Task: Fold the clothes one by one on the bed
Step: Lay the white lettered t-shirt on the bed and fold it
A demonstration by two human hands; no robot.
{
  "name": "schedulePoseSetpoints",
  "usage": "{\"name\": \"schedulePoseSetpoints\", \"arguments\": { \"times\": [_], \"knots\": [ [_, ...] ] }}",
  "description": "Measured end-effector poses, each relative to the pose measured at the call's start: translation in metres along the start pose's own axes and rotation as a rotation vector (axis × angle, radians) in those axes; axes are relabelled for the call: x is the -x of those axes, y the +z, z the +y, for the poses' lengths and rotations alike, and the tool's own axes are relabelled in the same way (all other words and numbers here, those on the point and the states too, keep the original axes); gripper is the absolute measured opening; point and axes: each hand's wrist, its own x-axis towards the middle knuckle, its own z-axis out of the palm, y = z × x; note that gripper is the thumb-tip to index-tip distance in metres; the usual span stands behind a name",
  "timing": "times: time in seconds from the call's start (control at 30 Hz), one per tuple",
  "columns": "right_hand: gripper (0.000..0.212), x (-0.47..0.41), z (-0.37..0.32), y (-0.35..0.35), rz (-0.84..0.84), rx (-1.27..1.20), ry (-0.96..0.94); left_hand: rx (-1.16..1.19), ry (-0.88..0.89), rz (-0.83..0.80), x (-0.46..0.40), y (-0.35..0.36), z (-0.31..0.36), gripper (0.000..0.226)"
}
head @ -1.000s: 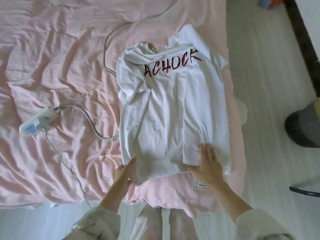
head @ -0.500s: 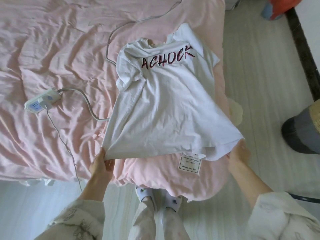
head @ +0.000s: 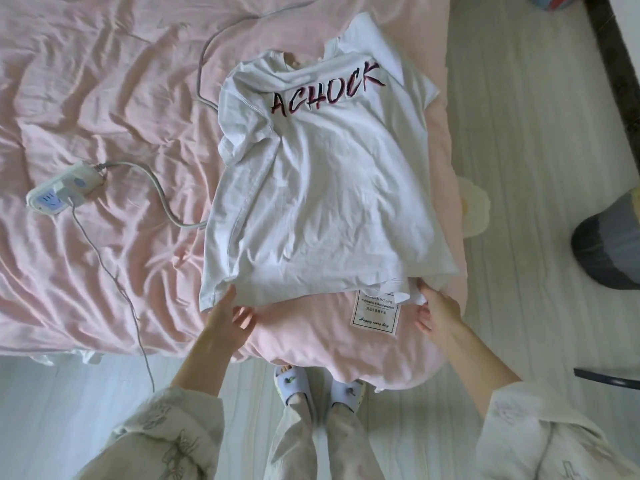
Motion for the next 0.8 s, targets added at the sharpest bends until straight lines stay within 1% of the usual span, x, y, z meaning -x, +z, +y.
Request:
{"name": "schedulePoseSetpoints", "arguments": {
  "times": [0.07,0.17,0.23,0.3,0.33,0.4,0.47,0.53,0.57,0.63,0.67,0.7,0.8],
  "knots": [
    [0.021,-0.005,-0.005,-0.001,0.065,0.113,-0.137,-0.005,0.046,0.039,-0.004,-0.001,0.007,0.032],
    [0.032,-0.012,-0.016,-0.008,0.282,0.176,-0.272,0.031,0.091,0.05,-0.005,-0.001,0.015,0.041],
    [0.03,-0.01,-0.025,-0.016,0.436,0.134,-0.327,0.068,0.132,0.063,-0.002,0.001,0.018,0.045],
    [0.031,-0.008,-0.032,-0.025,0.563,0.048,-0.355,0.114,0.149,0.077,0.004,0.003,0.022,0.044],
    [0.03,-0.01,-0.035,-0.031,0.611,0.007,-0.365,0.146,0.148,0.094,0.006,0.002,0.022,0.044],
    [0.026,-0.02,-0.039,-0.042,0.63,-0.055,-0.361,0.203,0.145,0.124,0.005,-0.004,0.021,0.044],
    [0.028,-0.029,-0.038,-0.049,0.556,-0.119,-0.251,0.254,0.093,0.134,0.001,-0.01,0.016,0.049],
    [0.042,-0.028,-0.031,-0.047,0.393,-0.224,-0.061,0.332,0.004,0.124,0.0,-0.01,0.007,0.059],
    [0.044,-0.024,-0.028,-0.041,0.289,-0.268,0.015,0.375,-0.029,0.101,0.0,-0.007,0.002,0.059],
    [0.046,-0.013,-0.025,-0.027,0.111,-0.319,0.109,0.428,-0.074,0.032,0.004,0.001,-0.006,0.043],
    [0.049,-0.011,-0.024,-0.019,0.042,-0.349,0.15,0.43,-0.088,0.019,0.008,0.007,-0.008,0.033],
    [0.053,-0.009,-0.023,-0.012,-0.007,-0.386,0.191,0.435,-0.11,0.011,0.008,0.011,-0.008,0.028],
    [0.057,-0.008,-0.024,0.004,-0.109,-0.477,0.308,0.441,-0.196,-0.059,0.005,0.022,-0.009,0.033]
  ]
}}
